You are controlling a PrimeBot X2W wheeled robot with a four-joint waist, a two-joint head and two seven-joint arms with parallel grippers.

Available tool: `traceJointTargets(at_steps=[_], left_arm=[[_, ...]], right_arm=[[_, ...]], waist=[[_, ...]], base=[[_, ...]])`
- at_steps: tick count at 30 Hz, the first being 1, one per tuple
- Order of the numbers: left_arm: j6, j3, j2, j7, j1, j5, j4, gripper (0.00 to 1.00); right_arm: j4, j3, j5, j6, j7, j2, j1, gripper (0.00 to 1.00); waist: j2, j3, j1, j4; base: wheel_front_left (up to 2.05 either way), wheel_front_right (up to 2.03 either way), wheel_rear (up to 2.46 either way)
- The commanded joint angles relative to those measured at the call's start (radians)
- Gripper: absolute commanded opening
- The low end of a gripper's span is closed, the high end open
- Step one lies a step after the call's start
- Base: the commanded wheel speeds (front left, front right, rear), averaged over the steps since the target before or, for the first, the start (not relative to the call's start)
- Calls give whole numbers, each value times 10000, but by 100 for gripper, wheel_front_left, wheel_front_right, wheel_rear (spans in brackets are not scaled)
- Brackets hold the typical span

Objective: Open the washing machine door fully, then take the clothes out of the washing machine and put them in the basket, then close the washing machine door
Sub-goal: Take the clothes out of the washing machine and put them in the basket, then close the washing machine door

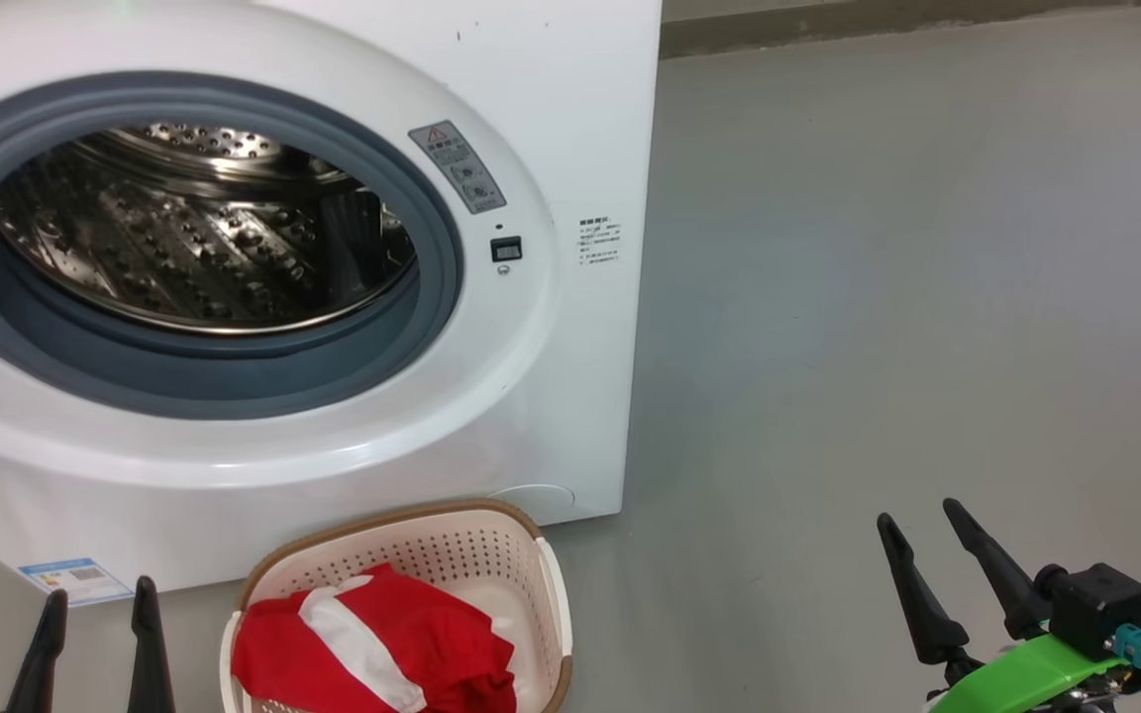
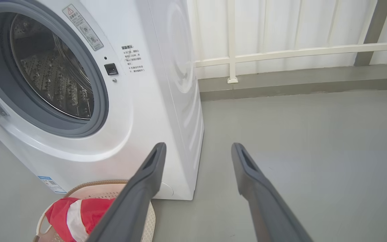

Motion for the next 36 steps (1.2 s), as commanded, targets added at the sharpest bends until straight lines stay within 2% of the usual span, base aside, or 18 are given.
traceJointTargets(at_steps=[1, 36], left_arm=[[-28, 351, 104, -124, -125, 109, -312, 100], [-28, 116, 94, -124, -311, -53, -297, 100]], right_arm=[[-255, 183, 98, 16, -117, -192, 22, 100], [-378, 44, 5, 16, -117, -85, -133, 100]], waist=[[0, -38, 0, -30], [0, 146, 0, 73]], base=[[0, 0, 0], [0, 0, 0]])
